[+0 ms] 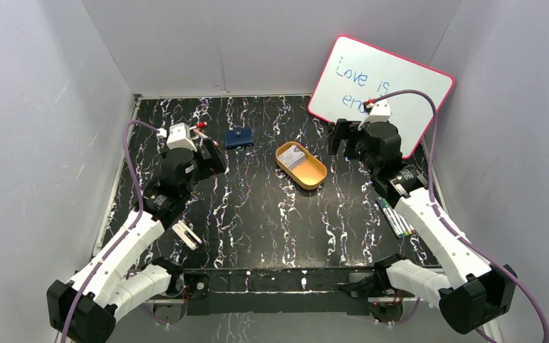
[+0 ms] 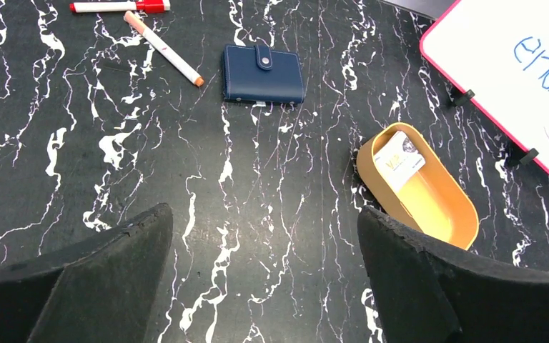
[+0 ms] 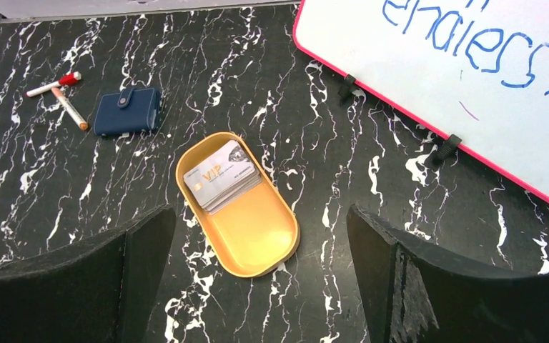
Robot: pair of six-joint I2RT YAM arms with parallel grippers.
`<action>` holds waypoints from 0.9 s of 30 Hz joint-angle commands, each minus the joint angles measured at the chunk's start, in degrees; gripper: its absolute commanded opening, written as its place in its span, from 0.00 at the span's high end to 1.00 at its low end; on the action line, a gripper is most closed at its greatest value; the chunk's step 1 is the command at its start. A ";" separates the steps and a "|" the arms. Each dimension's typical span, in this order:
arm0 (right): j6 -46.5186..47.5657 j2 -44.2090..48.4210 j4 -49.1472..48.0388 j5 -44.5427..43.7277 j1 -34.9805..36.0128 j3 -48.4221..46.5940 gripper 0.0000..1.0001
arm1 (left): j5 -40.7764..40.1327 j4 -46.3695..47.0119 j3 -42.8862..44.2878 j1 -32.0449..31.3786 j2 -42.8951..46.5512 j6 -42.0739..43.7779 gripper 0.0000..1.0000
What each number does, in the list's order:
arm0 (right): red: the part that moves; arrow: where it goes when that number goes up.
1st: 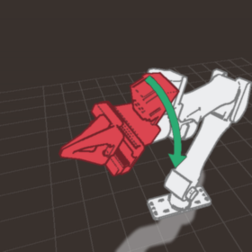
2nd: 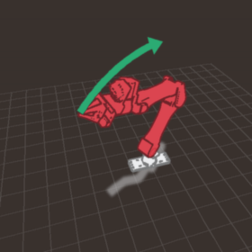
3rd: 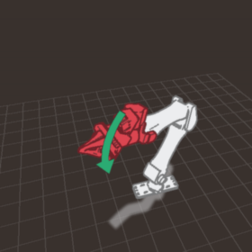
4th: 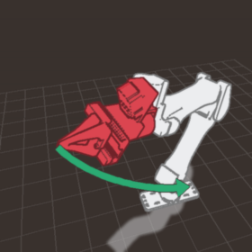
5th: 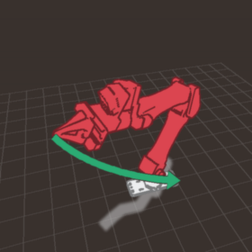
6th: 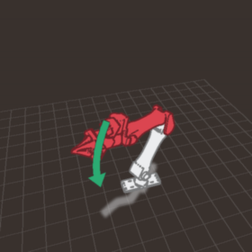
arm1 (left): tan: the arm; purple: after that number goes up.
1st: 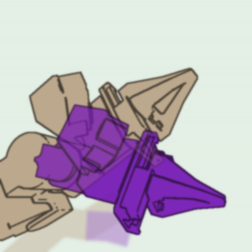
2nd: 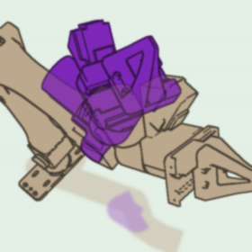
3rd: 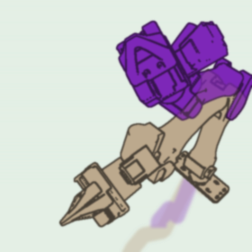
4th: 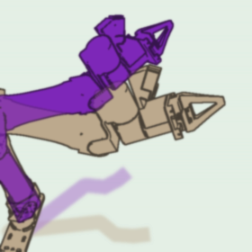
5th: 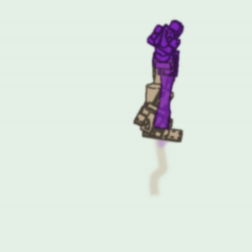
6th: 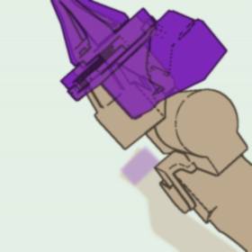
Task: Put the credit cards into the card holder
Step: Move the card holder to the center of the board.
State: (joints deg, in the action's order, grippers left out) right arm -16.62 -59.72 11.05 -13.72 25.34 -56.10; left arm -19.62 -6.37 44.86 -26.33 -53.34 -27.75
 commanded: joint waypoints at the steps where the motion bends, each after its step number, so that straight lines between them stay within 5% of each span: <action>1: -0.05 -0.09 0.11 0.94 -0.36 -2.70 0.02 | 0.42 1.03 -0.15 0.56 2.59 -0.68 0.02; 13: 5.35 -5.43 6.16 -1.05 7.72 -8.82 0.02 | 3.13 5.86 -2.52 0.73 5.64 -0.51 0.02; 22: -2.52 -8.50 2.14 1.10 12.71 -3.80 0.04 | -6.52 -1.72 -0.47 0.74 2.31 0.43 0.02; 27: -5.70 -11.18 2.95 4.00 12.71 -0.46 0.05 | -4.77 -1.42 -0.63 0.75 0.87 -0.70 0.03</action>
State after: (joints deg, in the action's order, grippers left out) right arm -18.55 -69.67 16.12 -12.29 38.15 -59.09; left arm -22.96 -7.09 42.76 -25.98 -52.12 -27.73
